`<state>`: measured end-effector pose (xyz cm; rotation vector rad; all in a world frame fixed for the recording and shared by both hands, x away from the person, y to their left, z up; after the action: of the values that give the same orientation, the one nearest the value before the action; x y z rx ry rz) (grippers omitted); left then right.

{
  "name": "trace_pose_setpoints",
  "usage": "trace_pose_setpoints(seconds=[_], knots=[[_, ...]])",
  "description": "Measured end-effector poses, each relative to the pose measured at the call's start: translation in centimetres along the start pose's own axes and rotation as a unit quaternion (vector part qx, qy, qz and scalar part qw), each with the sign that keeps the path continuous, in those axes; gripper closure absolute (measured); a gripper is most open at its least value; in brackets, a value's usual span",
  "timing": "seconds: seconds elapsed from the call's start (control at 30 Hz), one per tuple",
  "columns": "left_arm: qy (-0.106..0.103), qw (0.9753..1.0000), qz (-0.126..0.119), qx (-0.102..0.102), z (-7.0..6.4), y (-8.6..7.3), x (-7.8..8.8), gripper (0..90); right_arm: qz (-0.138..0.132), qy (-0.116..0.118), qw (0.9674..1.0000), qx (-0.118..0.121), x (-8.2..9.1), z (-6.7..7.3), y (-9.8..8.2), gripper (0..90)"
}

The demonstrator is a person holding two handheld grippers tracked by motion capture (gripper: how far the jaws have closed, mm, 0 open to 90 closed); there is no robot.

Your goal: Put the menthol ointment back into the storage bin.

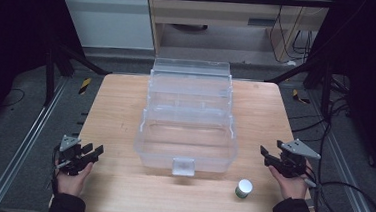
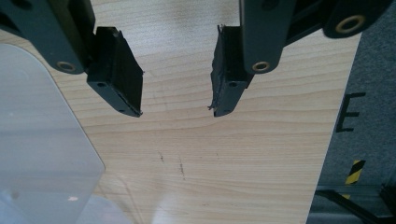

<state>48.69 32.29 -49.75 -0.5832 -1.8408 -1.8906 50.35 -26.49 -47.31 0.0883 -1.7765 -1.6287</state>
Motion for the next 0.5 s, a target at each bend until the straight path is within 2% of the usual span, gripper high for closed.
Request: trace_pose_setpoints(seconds=[0.13,0.2,0.33,0.37,0.4,0.47,0.5], knots=[[0.005,1.0000,-0.003,-0.006,-0.1,-0.2,-0.1,50.2,0.000,0.015,0.9999,0.005,0.3,0.5,0.7,40.0],[0.012,0.9998,-0.002,-0.015,-0.2,-0.3,-0.3,46.3,0.013,0.039,0.9991,0.001,0.4,1.0,1.0,42.8],[0.016,0.9997,-0.002,-0.017,-0.2,-0.4,-0.4,43.2,0.032,0.058,0.9978,0.008,0.5,1.7,1.3,42.1],[0.017,0.9997,-0.001,-0.019,-0.2,-0.4,-0.5,41.9,0.046,0.067,0.9965,0.022,0.5,2.2,1.8,41.5],[0.020,0.9995,0.001,-0.023,-0.2,-0.5,-0.6,41.1,0.043,0.060,0.9967,0.034,0.5,2.3,2.2,40.7],[0.020,0.9995,0.003,-0.023,-0.3,-0.5,-0.7,40.6,0.039,0.059,0.9967,0.040,0.5,2.4,2.5,39.7],[0.021,0.9994,0.004,-0.027,-0.3,-0.6,-0.7,40.1,0.041,0.066,0.9962,0.040,0.4,2.6,2.8,39.1]])
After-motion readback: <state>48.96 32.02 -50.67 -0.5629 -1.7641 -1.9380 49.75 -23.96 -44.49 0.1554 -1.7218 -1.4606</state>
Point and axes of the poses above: each handheld gripper's, and its own axes: x roughly backward along the jaws, y roughly out of its top, z roughly to its left, the point moved 6 cm from there along -x, roughly forward along the jaws, and after that the axes turned 14 degrees about y, right-handed, at the moved point
